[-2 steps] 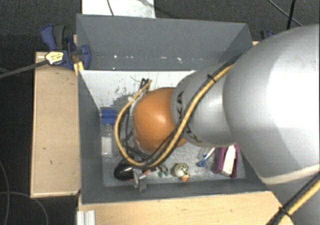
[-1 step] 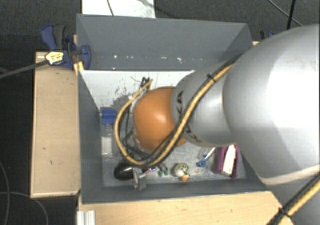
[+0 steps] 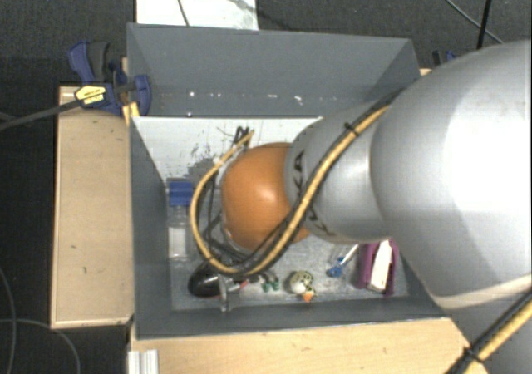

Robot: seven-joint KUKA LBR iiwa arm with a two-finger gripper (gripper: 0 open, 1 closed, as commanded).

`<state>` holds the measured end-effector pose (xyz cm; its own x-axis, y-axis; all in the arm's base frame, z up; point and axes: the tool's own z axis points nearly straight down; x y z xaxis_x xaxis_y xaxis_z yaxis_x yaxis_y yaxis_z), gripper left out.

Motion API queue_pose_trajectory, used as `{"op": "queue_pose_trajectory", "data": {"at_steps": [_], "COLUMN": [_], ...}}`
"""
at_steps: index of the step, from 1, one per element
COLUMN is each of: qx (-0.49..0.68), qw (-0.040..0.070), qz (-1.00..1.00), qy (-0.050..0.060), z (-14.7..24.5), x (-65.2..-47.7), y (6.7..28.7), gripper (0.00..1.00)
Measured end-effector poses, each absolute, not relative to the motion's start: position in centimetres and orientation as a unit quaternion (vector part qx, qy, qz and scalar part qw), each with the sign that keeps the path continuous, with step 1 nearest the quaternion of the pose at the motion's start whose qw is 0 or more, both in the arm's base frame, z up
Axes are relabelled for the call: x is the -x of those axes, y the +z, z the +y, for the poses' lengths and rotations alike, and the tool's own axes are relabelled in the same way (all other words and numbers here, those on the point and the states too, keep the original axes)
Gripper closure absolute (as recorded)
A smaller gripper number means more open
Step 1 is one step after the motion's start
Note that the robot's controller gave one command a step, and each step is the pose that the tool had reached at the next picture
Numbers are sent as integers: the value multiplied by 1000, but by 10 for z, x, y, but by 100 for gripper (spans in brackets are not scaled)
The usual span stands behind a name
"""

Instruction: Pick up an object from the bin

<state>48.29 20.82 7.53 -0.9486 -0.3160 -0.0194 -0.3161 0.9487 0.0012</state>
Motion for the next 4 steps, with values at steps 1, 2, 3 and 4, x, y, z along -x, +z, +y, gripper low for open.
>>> {"op": "queue_pose_trajectory", "data": {"at_steps": [1,2,3,4], "qx": [155,150,147,144], "qw": [4,3,2,2], "qz": [988,989,989,990], "qy": [2,1,1,1], "z": [209,210,210,210], "x": [-485,-487,-488,-488], "y": [80,134,159,173], "gripper": [100,100,100,100]}}
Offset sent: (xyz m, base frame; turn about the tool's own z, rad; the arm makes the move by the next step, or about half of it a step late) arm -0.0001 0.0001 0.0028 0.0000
